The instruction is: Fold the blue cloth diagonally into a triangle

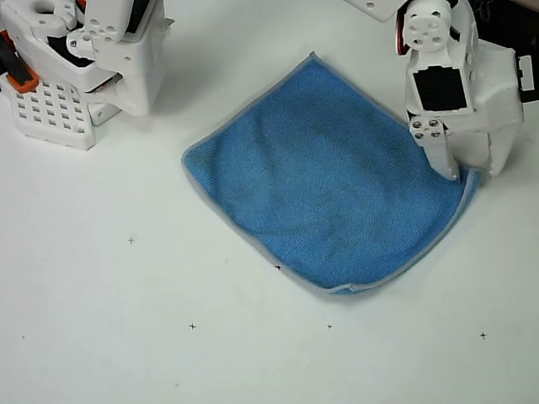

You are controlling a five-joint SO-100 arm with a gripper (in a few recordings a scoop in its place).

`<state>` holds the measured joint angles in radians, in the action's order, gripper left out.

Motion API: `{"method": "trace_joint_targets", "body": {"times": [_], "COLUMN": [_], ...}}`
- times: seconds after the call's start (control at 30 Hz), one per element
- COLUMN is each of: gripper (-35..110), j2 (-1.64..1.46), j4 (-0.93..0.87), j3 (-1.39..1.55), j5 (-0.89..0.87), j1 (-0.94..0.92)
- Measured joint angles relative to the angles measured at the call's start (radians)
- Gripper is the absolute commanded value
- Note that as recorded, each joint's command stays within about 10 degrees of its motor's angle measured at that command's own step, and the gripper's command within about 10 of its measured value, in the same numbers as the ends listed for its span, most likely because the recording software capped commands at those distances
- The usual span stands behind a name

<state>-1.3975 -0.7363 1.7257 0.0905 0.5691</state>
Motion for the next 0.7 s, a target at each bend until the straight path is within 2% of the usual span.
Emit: {"method": "trace_joint_targets", "body": {"times": [0.43, 0.7], "gripper": [4, 3], "j2": [0.0, 0.0], "j4": [0.0, 0.002], "j3": [0.002, 0.002], "j5": [-0.018, -0.018], "j1": [0.002, 0.002]}}
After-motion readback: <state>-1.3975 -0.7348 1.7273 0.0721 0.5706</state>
